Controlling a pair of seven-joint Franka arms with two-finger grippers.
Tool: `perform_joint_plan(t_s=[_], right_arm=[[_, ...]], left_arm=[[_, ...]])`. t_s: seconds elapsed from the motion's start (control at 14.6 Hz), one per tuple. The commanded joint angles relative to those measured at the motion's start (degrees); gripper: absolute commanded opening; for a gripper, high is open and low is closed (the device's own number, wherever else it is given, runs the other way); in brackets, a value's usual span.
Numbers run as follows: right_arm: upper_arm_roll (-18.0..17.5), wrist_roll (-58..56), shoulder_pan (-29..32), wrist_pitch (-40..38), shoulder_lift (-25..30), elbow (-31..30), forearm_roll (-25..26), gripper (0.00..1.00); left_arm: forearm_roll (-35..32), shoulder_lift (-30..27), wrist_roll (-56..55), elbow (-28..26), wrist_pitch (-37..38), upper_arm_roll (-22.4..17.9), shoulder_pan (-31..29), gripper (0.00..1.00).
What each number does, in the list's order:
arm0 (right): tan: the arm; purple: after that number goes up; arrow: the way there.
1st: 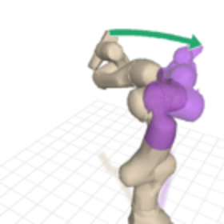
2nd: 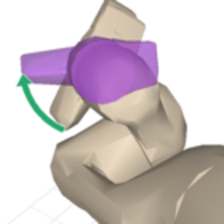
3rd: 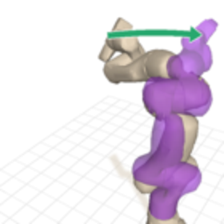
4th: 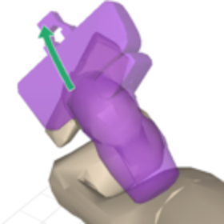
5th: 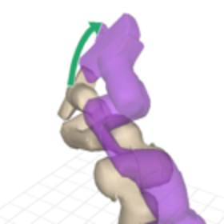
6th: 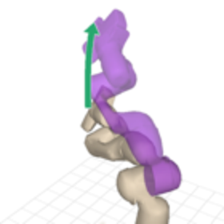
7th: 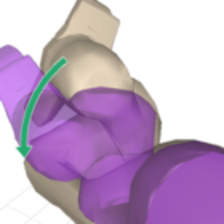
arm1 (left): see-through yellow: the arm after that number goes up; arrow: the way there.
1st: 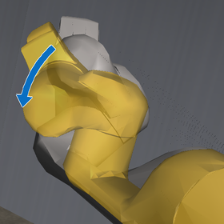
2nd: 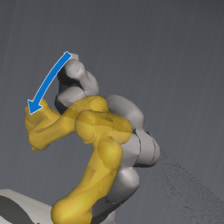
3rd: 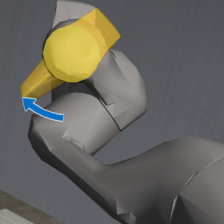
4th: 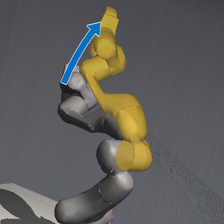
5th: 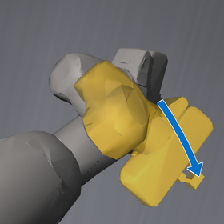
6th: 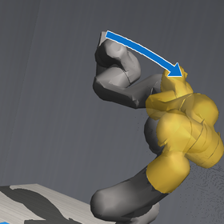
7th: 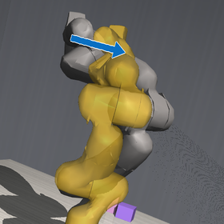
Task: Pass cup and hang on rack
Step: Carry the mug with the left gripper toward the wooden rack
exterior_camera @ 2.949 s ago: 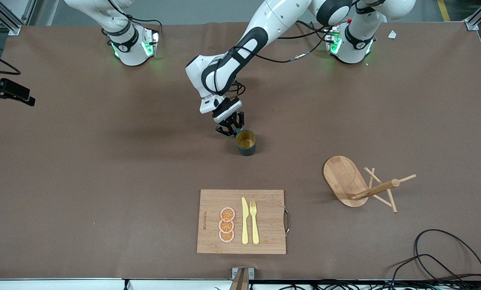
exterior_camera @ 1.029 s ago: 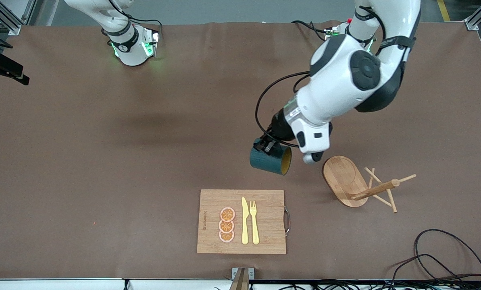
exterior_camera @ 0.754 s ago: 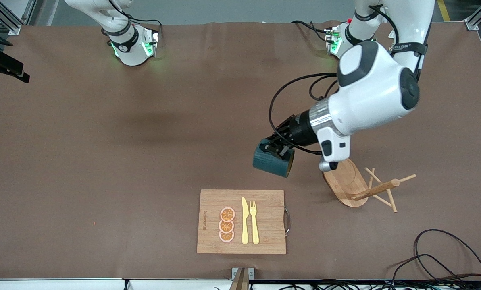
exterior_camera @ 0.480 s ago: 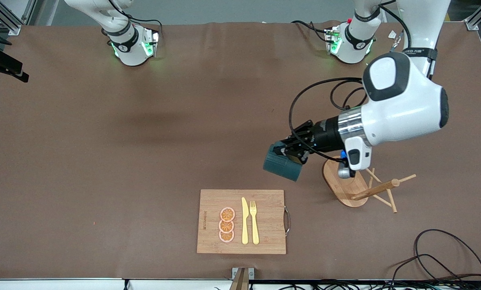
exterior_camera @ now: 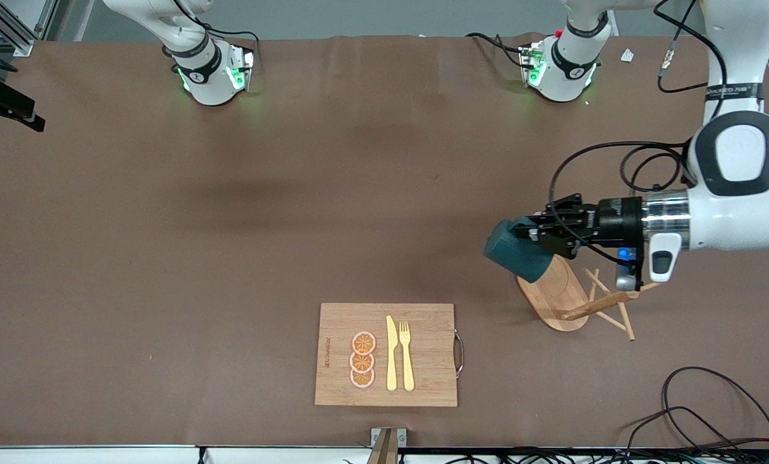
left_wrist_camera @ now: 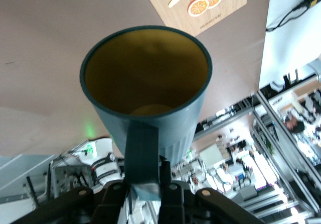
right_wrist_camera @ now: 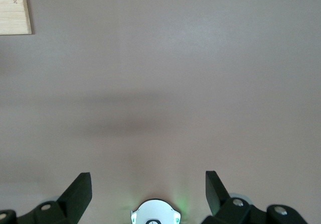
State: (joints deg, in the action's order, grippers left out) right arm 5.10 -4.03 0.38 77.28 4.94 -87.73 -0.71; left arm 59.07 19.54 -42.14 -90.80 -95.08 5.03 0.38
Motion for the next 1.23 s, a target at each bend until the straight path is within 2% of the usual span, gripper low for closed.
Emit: perform_joint_plan(t_s=[0.0,0.14,0.55,1.17], right_arm=[[-0.45,0.16,0.50,0.06,0.95,-0.69,0.27,1.00],[-0.62,0.16,0.33,0.06,0.95,-0.60,0.27,1.00],[-0.62,0.07,0.32,0.06,1.04,-0.77,0.71,1.00],[-0.71,0.07,-0.03,0.06,1.04,-0.77,0.71,1.00]], left_arm=[[3.42,-3.10,6.86,-6.56,2.00,0.50,-2.48,0.00],[4.13,-3.37,10.92,-8.95,2.88,0.50,-3.97,0.00],[3.95,-1.61,17.34,-9.13,9.37,0.33,-9.86,0.00],[3.42,2.08,25.08,-9.31,10.00,0.33,-12.85,0.01]])
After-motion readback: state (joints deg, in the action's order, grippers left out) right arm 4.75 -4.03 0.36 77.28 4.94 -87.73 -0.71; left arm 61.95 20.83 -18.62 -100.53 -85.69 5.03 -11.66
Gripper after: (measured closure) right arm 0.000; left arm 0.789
